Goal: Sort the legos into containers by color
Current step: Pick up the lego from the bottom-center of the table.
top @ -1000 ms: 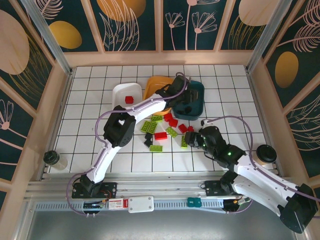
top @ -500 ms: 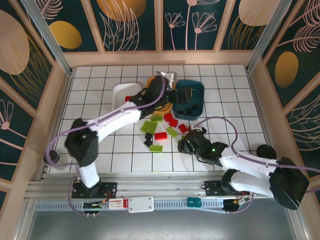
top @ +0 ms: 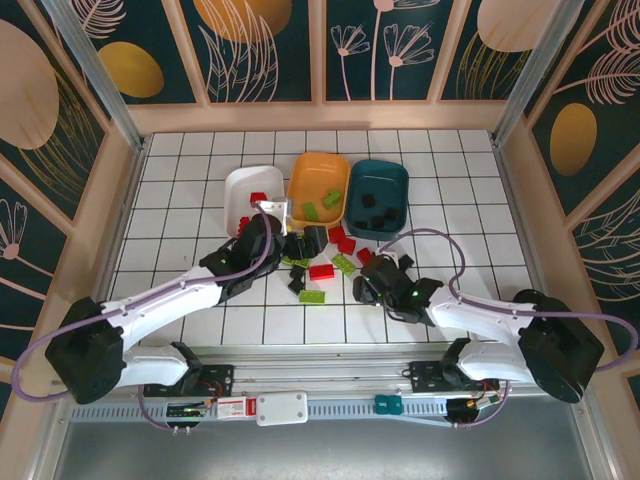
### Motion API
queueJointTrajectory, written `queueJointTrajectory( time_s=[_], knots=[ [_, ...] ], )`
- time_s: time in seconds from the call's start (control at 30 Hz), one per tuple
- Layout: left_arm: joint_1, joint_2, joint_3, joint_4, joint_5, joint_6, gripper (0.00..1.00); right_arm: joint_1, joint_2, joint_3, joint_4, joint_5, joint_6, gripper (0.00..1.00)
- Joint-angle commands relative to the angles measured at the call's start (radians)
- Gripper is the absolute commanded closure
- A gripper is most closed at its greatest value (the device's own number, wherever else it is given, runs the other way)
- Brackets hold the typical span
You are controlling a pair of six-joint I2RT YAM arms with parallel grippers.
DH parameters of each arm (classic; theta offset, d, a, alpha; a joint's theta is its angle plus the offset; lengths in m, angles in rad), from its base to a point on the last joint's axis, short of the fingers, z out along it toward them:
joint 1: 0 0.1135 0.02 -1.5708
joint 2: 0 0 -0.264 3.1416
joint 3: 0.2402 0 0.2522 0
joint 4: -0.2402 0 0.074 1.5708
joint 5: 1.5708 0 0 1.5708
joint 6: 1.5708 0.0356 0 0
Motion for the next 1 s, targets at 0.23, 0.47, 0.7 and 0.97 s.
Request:
queueJointTrajectory(
  time_s=[0.23, 0.47, 0.7, 0.97],
  knots=[
    [-0.004, -0.120, -0.104, -0.016, -0.095, -0.026, 0.01, 0.021, 0.156, 0.112, -0.090, 0.097, -0.006, 0.49],
    [-0.004, -0.143, -0.124, -0.039, -0.116, -0.022, 0.01, 0.028, 0.290, 0.159, -0.079, 0.115, -0.025, 0.60],
    [-0.004, -0.174, -0.159, -0.046, -0.144, -0.024, 0.01, 0.042, 0.241, 0.168, -0.078, 0.126, -0.047, 0.81],
    [-0.004, -0.228, -0.226, -0.064, -0.215, -0.043, 0.01, 0.061, 0.002, 0.220, -0.070, 0.079, -0.127, 0.86]
  ],
)
